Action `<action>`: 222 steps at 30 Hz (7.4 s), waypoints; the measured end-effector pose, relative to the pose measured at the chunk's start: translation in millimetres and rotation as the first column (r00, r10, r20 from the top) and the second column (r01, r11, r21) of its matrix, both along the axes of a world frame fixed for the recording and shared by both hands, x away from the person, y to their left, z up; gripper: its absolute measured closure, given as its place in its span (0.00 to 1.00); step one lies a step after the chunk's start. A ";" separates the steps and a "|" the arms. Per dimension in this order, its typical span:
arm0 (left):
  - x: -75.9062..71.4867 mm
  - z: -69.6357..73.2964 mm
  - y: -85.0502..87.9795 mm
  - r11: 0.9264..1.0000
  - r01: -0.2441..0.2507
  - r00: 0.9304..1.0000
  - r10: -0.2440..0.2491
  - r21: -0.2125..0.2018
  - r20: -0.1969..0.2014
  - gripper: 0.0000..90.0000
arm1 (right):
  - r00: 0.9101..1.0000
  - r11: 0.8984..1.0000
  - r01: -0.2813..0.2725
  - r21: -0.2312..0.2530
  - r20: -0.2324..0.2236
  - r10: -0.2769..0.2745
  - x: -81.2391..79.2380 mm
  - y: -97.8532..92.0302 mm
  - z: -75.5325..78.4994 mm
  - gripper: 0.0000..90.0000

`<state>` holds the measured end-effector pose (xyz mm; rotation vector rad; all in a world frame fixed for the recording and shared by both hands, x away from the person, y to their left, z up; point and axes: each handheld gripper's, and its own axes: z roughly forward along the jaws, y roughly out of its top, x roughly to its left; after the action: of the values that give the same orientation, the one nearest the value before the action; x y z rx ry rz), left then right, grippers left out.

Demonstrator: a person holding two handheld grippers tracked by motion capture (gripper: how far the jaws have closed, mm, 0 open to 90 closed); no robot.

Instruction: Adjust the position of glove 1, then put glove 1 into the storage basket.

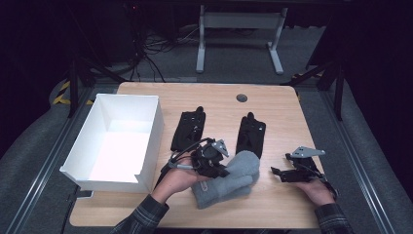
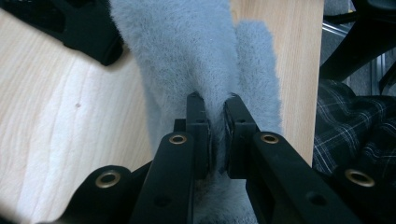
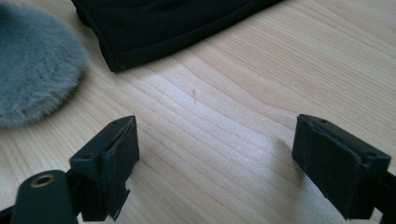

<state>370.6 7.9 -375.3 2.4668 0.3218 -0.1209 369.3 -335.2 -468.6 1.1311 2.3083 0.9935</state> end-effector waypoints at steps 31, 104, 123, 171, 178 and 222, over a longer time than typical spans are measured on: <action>15.5 -4.1 -3.8 0.992 -0.085 0.996 0.088 -0.089 0.029 0.27 | 1.000 1.000 0.000 0.000 0.000 0.000 0.1 0.1 0.0 0.17; 33.6 -25.7 -10.1 0.997 -0.076 0.989 0.076 0.005 -0.123 0.77 | 1.000 1.000 -0.004 -0.001 0.001 0.004 1.2 0.7 0.0 0.17; 41.0 51.6 33.3 0.967 -0.247 0.968 0.243 -0.064 -0.066 0.77 | 1.000 1.000 -0.004 -0.001 0.000 0.004 1.2 0.7 0.0 0.17; 51.4 125.0 228.6 0.769 -0.612 0.786 0.617 -0.185 -0.040 0.77 | 1.000 1.000 -0.002 -0.001 -0.001 0.002 1.5 1.1 0.1 0.17; 51.7 106.3 253.2 0.726 -0.668 0.741 0.669 -0.164 -0.057 0.77 | 1.000 1.000 -0.001 0.000 -0.001 0.001 1.6 1.2 0.1 0.17; 96.1 -36.3 277.3 0.575 -0.811 0.568 0.818 0.109 -0.087 0.44 | 1.000 1.000 0.000 -0.001 -0.001 0.000 1.8 1.4 0.1 0.17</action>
<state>466.6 285.1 -411.6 2.1031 1.5142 0.1341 371.0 -333.8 -468.6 1.1319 2.3090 0.9924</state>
